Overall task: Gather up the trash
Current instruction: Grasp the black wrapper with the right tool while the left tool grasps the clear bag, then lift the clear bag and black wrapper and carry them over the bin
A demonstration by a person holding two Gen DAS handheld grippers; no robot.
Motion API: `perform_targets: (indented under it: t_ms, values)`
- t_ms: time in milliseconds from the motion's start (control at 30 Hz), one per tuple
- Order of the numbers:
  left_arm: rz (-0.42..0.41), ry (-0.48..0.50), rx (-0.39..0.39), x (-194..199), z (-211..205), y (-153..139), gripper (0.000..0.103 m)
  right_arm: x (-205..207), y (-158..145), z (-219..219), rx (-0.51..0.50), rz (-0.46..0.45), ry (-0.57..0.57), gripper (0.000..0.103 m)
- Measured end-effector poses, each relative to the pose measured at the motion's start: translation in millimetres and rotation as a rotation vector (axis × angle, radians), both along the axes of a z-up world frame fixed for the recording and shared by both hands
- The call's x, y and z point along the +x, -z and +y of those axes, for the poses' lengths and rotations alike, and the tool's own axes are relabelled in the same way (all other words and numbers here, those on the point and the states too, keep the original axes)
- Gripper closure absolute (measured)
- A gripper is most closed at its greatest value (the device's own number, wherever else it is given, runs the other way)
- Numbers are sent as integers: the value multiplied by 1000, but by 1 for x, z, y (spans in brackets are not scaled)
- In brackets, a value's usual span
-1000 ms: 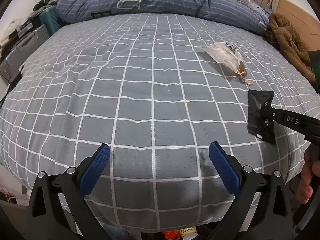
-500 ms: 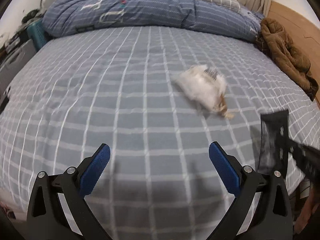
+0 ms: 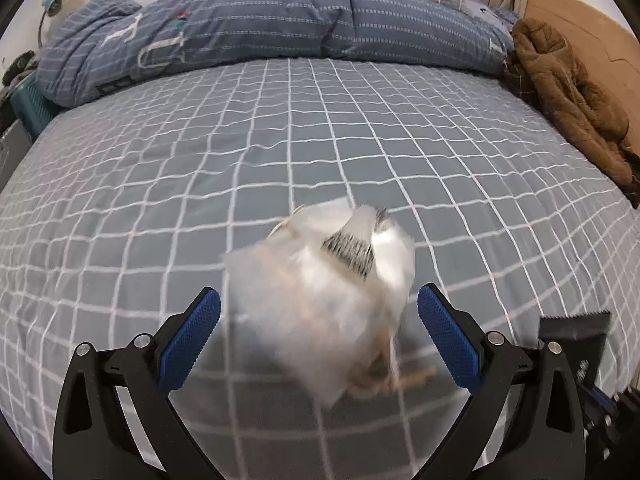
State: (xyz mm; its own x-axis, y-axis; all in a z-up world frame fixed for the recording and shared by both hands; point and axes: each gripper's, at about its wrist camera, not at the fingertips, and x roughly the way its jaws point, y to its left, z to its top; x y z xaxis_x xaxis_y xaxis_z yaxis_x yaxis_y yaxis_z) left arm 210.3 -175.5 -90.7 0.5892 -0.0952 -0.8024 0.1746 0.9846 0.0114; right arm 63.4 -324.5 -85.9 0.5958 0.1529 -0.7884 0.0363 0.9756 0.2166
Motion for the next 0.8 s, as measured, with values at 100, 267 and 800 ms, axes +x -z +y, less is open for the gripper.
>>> perform_targets:
  t_ms: [100,267,800]
  values:
    - [2,-7,10,13,-6,7,6,5,8,-7,10,17,-1,101]
    - [12,-23,-2,28,-8,15,18,9,15,-12,29,35,-6,101]
    - [18,-20,-25,24,-5,11,61,9,7,-5,10,41,-18,101]
